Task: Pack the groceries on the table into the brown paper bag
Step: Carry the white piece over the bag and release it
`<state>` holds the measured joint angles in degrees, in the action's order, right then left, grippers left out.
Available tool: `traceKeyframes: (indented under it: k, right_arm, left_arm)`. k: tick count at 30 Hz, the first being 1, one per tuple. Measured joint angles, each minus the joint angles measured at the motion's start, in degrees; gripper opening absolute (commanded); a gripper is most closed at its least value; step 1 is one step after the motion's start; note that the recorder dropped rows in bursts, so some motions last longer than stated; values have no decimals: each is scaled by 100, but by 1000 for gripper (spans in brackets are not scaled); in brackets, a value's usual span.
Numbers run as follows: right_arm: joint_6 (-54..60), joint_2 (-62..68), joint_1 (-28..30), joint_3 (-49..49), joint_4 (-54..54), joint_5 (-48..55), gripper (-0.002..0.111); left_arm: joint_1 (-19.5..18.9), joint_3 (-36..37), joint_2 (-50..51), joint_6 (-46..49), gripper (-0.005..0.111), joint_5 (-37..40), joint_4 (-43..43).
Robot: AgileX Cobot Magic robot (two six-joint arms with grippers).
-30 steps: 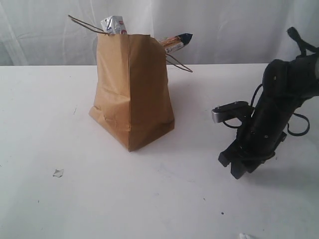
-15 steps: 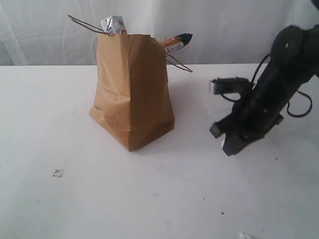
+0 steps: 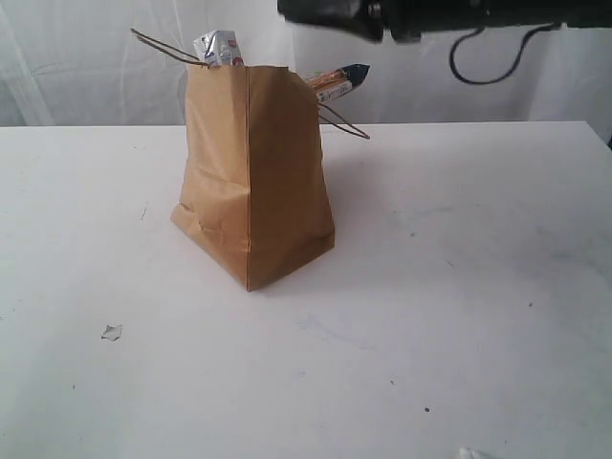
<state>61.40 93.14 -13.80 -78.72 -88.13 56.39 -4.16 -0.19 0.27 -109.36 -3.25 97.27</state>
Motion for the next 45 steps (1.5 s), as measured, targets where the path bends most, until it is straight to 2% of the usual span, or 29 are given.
traceKeyframes:
  k: [4, 11, 17, 20, 26, 29, 42, 45]
  right_arm:
    - [1132, 330, -305, -68, -950, -947, 0]
    - [2267, 1160, -910, -481, -1078, -1968, 0]
    - [2470, 1500, -1022, -889, -1090, -2712, 0]
    - [2475, 1658, -1022, -1064, -1132, -2796, 3]
    - [2484, 1848, -1022, -1147, -1161, -2848, 26]
    - [2484, 1846, -1022, -1147, -1165, -2848, 33]
    - [2484, 1753, -1022, -1147, -1165, -2846, 34]
    - [2229, 1489, -972, -1147, -514, -2863, 32]
  left_arm:
    - [0, 0, 0, 0, 0, 0, 0]
    - [0, 0, 0, 0, 0, 0, 0]
    - [0, 0, 0, 0, 0, 0, 0]
    - [0, 0, 0, 0, 0, 0, 0]
    - [0, 0, 0, 0, 0, 0, 0]
    - [0, 0, 0, 0, 0, 0, 0]
    - [0, 0, 0, 0, 0, 0, 0]
    - [0, 0, 0, 0, 0, 0, 0]
